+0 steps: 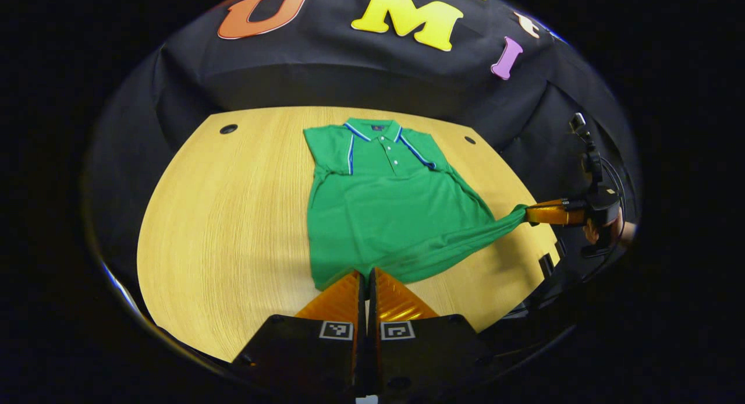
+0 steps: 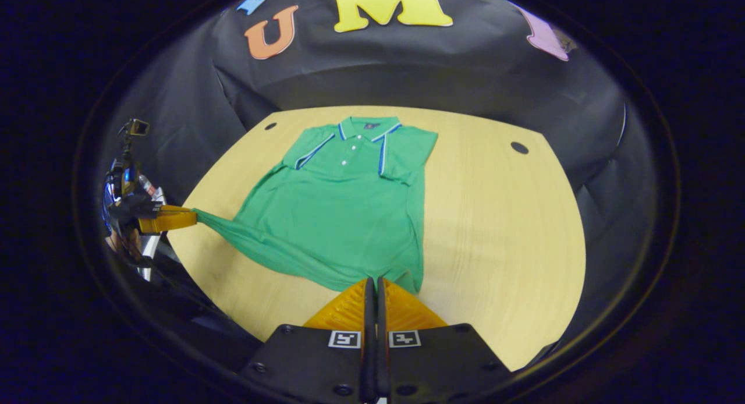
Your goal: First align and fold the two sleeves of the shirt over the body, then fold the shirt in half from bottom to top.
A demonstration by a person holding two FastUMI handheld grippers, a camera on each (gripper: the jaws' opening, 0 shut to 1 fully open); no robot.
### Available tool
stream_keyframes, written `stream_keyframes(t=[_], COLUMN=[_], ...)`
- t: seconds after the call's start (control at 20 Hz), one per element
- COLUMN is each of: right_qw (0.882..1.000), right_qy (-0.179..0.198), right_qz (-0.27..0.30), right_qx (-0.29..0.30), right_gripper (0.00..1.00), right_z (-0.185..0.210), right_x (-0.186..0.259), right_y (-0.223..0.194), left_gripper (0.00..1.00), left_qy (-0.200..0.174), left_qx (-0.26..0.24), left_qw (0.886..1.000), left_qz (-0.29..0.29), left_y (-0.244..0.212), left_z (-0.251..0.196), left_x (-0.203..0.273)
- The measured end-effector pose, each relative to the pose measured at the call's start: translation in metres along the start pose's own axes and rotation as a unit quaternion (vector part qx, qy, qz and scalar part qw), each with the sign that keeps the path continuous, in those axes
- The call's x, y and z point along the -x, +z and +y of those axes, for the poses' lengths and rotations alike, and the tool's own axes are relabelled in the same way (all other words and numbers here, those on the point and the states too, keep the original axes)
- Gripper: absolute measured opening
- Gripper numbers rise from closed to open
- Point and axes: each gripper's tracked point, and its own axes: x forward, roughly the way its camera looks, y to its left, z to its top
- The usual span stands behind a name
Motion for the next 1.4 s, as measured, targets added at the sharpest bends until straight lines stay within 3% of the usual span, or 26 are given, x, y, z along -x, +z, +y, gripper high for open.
stream_keyframes(t=[0.3, 0.55, 0.85, 1.15, 1.4], right_qw=[0.998, 0.995, 0.992, 0.989, 0.991], right_qy=[-0.004, -0.006, -0.013, -0.026, -0.022], right_qz=[-0.055, -0.099, -0.119, -0.145, -0.134], right_qx=[0.008, 0.024, 0.028, 0.019, -0.020], right_gripper=[0.03, 0.03, 0.03, 0.03, 0.03], right_z=[-0.014, -0.020, -0.034, -0.054, -0.077], right_x=[-0.010, -0.019, -0.039, -0.083, -0.149], right_y=[0.088, 0.164, 0.220, 0.270, 0.275], left_gripper=[0.04, 0.03, 0.04, 0.04, 0.03], left_qy=[-0.002, -0.002, -0.001, 0.005, 0.013], left_qx=[-0.001, 0.028, 0.045, 0.046, 0.072], left_qw=[0.998, 0.995, 0.989, 0.986, 0.986], left_qz=[-0.056, -0.098, -0.143, -0.163, -0.151], left_y=[0.081, 0.151, 0.228, 0.271, 0.267], left_z=[0.010, 0.026, 0.046, 0.067, 0.092], left_x=[-0.016, -0.027, -0.043, -0.100, -0.164])
